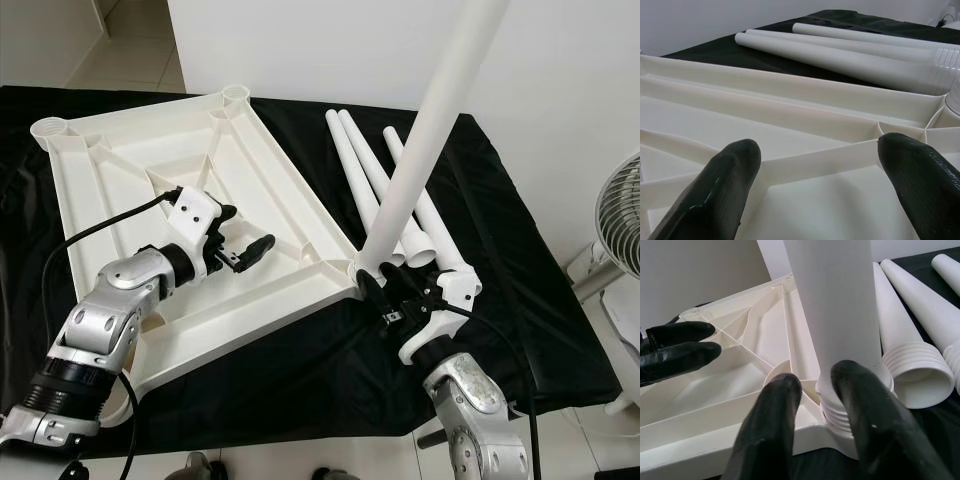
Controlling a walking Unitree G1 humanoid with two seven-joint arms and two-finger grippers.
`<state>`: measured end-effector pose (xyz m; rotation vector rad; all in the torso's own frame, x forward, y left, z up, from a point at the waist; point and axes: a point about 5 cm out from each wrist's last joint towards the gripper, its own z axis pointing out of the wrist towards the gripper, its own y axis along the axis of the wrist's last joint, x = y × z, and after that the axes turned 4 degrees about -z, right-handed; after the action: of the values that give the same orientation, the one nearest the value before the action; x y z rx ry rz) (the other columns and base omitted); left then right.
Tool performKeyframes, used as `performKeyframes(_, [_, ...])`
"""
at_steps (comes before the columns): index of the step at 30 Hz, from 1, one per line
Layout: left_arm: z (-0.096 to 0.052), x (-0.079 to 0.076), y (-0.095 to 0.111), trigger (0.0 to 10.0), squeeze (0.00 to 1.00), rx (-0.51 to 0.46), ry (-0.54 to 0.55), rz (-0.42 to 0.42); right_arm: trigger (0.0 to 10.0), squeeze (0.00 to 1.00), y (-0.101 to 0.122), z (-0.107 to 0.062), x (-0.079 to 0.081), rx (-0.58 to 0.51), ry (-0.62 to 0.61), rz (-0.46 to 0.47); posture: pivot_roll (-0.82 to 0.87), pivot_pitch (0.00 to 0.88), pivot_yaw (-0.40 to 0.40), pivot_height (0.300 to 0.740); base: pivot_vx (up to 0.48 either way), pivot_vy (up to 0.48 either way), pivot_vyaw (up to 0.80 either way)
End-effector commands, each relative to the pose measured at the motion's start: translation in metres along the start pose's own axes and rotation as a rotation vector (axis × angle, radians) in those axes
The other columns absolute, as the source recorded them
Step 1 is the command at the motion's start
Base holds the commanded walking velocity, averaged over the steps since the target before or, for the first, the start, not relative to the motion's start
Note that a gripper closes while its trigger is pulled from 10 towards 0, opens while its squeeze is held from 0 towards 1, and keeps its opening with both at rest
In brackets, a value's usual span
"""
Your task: Building children table
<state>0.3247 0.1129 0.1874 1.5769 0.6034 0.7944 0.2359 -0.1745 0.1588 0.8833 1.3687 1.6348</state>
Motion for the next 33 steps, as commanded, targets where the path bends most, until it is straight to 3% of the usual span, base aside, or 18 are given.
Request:
performKeyframes(1, [-0.001, -0.002, 0.000, 10.0, 0.00, -0.003, 0.008, 0.008, 0.0, 0.00, 0.002, -0.003, -0.001, -0.007, 0.002, 0.002, 0.00, 0.132, -0.038, 0.740, 0.000, 0.000, 0.00])
performKeyframes(3, [-0.002, -0.003, 0.000, 10.0, 0.00, -0.006, 0.004, 0.012, 0.0, 0.00, 0.002, -0.003, 0.001, 0.006, 0.048, 0.002, 0.00, 0.133, -0.041, 0.740, 0.000, 0.000, 0.00])
performKeyframes(4, [-0.004, -0.004, 0.001, 10.0, 0.00, -0.013, -0.007, 0.011, 2.1, 0.00, 0.002, -0.004, 0.002, 0.027, 0.099, 0.011, 0.00, 0.134, -0.042, 0.740, 0.000, 0.000, 0.00])
performKeyframes(6, [-0.005, -0.004, 0.002, 10.0, 0.00, -0.018, -0.015, 0.011, 2.1, 0.00, 0.002, -0.005, 0.003, 0.042, 0.135, 0.019, 0.00, 0.134, -0.042, 0.740, 0.000, 0.000, 0.00])
performKeyframes(7, [-0.006, -0.006, 0.003, 10.0, 0.00, -0.023, -0.028, 0.014, 10.0, 0.00, 0.004, -0.005, 0.003, 0.054, 0.179, 0.028, 0.00, 0.136, -0.047, 0.740, 0.000, 0.000, 0.00])
performKeyframes(14, [-0.007, -0.013, 0.004, 10.0, 0.00, -0.029, -0.067, 0.023, 10.0, 0.00, 0.008, -0.001, -0.001, 0.071, 0.263, 0.015, 0.00, 0.135, -0.048, 0.740, 0.000, 0.000, 0.00])
performKeyframes(17, [-0.007, -0.030, 0.000, 10.0, 0.00, -0.009, -0.155, 0.034, 10.0, 0.00, 0.019, 0.011, -0.015, 0.064, 0.334, -0.015, 0.01, 0.133, -0.055, 0.740, 0.000, 0.000, 0.00])
performKeyframes(21, [-0.007, -0.035, -0.001, 10.0, 0.00, -0.002, -0.176, 0.031, 10.0, 0.00, 0.022, 0.015, -0.019, 0.060, 0.345, -0.023, 0.01, 0.131, -0.059, 0.740, 0.000, 0.000, 0.00])
performKeyframes(26, [-0.005, -0.052, -0.007, 10.0, 0.00, 0.024, -0.234, 0.020, 10.0, 0.00, 0.031, 0.024, -0.035, 0.058, 0.376, -0.015, 0.01, 0.122, -0.061, 0.740, 0.000, 0.000, 0.00])
performKeyframes(33, [-0.004, -0.060, -0.008, 10.0, 0.00, 0.046, -0.273, 0.011, 10.0, 0.00, 0.033, 0.028, -0.041, 0.058, 0.386, -0.010, 0.02, 0.115, -0.057, 0.740, 0.000, 0.000, 0.00])
